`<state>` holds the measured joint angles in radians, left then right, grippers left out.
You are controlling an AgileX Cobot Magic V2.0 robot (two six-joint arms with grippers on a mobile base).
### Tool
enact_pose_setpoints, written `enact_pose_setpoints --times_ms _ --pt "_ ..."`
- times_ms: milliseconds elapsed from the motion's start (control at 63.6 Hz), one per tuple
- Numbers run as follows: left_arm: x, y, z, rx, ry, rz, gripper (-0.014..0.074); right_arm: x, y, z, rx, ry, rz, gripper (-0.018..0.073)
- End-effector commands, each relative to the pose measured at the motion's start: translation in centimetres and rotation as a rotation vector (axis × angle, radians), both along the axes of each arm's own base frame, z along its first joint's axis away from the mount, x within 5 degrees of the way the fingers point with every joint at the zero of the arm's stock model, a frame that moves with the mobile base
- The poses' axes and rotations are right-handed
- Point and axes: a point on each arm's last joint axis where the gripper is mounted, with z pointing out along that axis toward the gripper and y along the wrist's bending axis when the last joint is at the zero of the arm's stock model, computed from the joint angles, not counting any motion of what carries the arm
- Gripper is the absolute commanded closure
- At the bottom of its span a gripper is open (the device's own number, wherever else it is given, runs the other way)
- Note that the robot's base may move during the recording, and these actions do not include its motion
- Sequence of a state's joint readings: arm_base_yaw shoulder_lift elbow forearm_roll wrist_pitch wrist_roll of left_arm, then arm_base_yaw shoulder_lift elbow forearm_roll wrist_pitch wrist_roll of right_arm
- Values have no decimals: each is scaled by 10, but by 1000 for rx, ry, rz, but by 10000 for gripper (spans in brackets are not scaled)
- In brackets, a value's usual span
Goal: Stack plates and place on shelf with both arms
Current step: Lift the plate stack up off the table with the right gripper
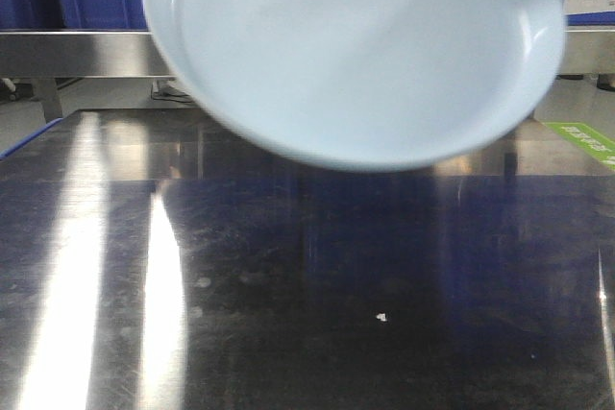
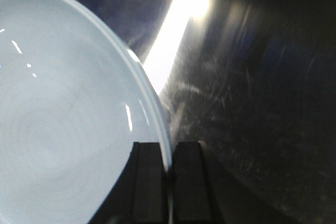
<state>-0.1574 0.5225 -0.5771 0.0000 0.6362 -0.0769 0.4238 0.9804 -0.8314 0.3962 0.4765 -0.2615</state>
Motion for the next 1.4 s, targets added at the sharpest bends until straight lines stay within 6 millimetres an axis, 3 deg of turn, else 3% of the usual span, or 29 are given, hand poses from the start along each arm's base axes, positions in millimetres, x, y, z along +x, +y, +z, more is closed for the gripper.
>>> enact_pose_setpoints --times_ms 0,252,487,1383 --pt "3 0 15 -25 -96 5 512 -18 -11 29 102 -181 -42 502" --pt "3 0 15 -25 -96 5 512 -60 -31 39 167 -317 -52 502" --pt "3 0 15 -25 -96 5 512 -83 -42 47 204 -393 -51 502" --pt "3 0 15 -25 -98 5 512 -86 -43 47 207 -398 -49 502"
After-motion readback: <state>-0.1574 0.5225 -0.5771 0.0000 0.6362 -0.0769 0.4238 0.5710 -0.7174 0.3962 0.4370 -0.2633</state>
